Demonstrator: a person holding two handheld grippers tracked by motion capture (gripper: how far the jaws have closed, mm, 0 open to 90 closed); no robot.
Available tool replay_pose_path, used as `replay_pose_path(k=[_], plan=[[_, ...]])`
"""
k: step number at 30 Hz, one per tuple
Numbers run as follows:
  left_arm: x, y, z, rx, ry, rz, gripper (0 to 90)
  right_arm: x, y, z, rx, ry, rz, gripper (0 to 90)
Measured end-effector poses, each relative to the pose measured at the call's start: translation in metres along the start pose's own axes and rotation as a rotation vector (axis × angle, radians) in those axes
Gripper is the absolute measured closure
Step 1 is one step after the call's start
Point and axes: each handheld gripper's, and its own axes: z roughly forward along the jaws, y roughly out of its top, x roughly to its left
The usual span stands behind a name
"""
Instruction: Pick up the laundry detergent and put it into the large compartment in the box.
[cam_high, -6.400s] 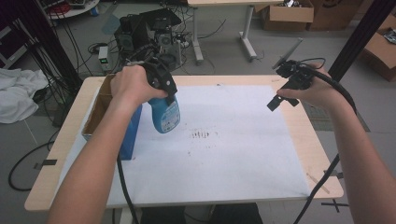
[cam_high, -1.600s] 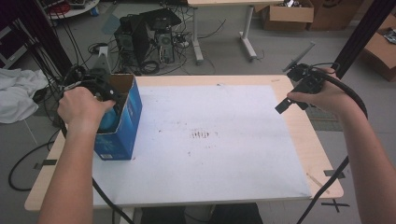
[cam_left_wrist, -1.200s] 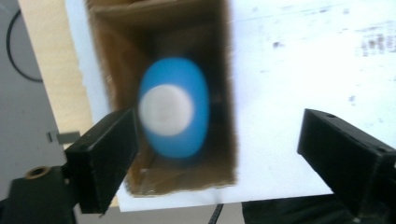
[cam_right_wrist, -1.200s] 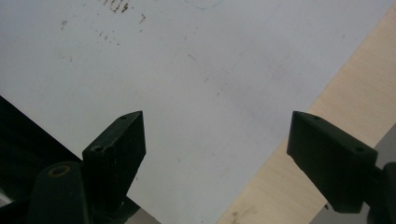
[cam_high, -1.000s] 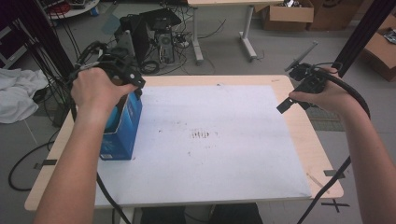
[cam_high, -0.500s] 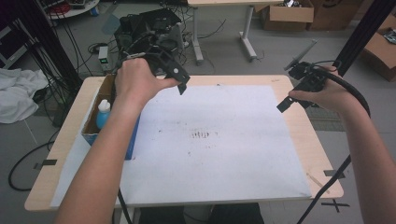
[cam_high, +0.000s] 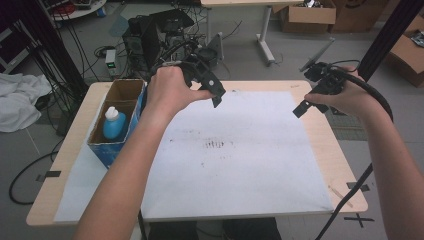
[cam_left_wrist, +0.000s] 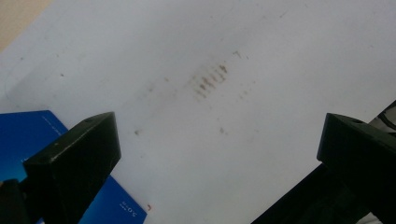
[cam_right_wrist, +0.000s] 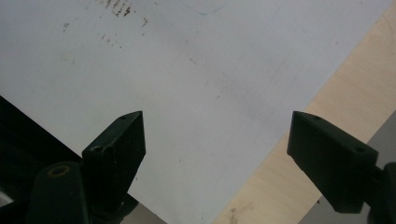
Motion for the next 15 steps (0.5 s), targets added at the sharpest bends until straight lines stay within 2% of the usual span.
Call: replay_pose_path(k=[11,15], plan=[[0.0009,-0.0001,0.0033,0.021,-0.012,0.007,0.1,0.0017,0.004,0.0044,0.006,0.002,-0.01,19.4],[0.0015,-0.0003,0.0031,0.013,-0.018,0.006,0.1,0.0019,0.0051,0.0044,0.006,0.002,-0.01,19.3]])
